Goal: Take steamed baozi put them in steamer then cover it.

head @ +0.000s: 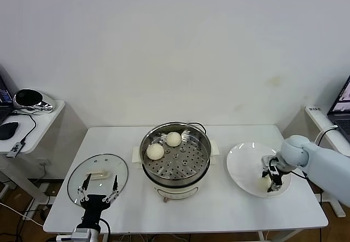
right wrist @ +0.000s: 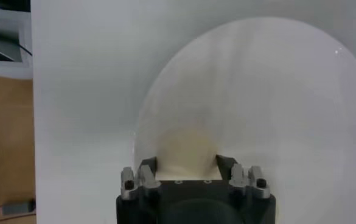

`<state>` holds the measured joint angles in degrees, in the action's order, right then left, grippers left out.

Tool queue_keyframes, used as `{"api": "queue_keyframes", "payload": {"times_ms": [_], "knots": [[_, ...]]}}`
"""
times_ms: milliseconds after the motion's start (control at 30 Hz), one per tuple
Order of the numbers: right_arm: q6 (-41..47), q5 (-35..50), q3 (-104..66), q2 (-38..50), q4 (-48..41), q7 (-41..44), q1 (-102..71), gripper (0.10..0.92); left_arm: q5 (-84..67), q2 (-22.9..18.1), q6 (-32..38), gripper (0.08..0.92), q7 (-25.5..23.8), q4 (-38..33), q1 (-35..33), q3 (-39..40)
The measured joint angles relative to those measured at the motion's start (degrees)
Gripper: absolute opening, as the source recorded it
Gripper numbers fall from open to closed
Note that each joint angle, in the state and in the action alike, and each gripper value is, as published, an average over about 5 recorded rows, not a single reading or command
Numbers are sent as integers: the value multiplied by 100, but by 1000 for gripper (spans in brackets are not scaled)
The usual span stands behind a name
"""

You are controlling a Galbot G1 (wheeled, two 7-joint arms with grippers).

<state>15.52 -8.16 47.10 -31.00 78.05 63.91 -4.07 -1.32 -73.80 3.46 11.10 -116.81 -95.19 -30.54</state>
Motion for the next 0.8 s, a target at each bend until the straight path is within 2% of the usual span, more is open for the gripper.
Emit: {"api": "queue_keyframes", "payload": {"times_ms": [433,800], "knots": [[-56,710,655,64,267,250,1631,594,-21,40,5,823,1,-55,46,32],[-109,1558,1594,-751,521,195,3525,594,-32,43,43,823,21,-101,51,13]]}}
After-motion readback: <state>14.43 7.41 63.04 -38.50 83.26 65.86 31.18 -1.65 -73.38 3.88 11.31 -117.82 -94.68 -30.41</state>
